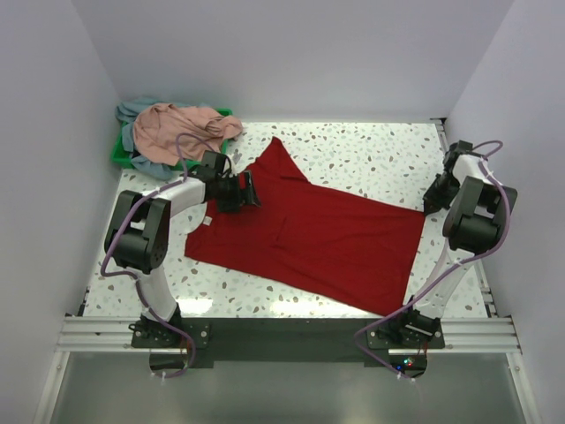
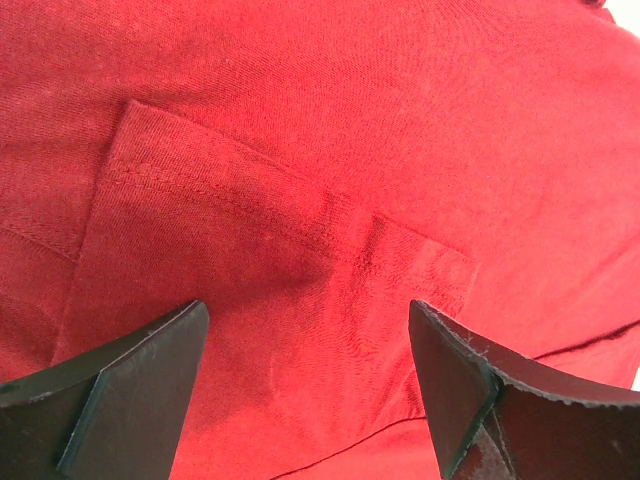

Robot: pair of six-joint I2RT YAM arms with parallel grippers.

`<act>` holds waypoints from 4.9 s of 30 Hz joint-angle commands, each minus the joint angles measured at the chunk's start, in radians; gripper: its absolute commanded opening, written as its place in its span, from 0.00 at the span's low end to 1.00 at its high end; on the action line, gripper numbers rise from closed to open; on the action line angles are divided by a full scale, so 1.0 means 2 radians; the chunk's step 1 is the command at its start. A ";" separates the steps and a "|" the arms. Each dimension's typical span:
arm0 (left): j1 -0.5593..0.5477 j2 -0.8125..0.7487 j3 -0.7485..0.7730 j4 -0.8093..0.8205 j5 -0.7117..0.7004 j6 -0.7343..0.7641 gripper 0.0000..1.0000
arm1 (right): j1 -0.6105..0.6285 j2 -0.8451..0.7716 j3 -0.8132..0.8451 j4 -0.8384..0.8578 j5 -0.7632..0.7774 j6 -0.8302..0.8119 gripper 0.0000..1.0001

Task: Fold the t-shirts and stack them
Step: Fold the tshirt

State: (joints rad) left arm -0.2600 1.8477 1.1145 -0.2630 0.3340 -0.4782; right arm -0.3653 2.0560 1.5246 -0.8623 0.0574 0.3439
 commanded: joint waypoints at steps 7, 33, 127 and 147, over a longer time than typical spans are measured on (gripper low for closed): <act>0.005 0.046 -0.020 -0.055 -0.067 0.035 0.89 | -0.002 0.014 0.048 -0.005 0.006 0.008 0.00; 0.006 0.066 0.200 -0.119 -0.007 0.017 0.89 | -0.001 -0.047 -0.039 0.055 -0.076 0.029 0.50; -0.009 0.414 0.504 0.357 -0.089 -0.220 0.12 | -0.001 -0.028 -0.035 0.079 -0.062 0.023 0.37; -0.008 0.333 0.376 0.298 -0.070 -0.138 0.45 | -0.001 -0.022 -0.057 0.088 -0.063 0.024 0.07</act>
State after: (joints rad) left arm -0.2867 2.6251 1.9301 0.4171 0.2134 -0.8383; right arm -0.3676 2.0205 1.4315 -0.7254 -0.0711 0.3840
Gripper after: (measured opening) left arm 0.451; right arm 0.073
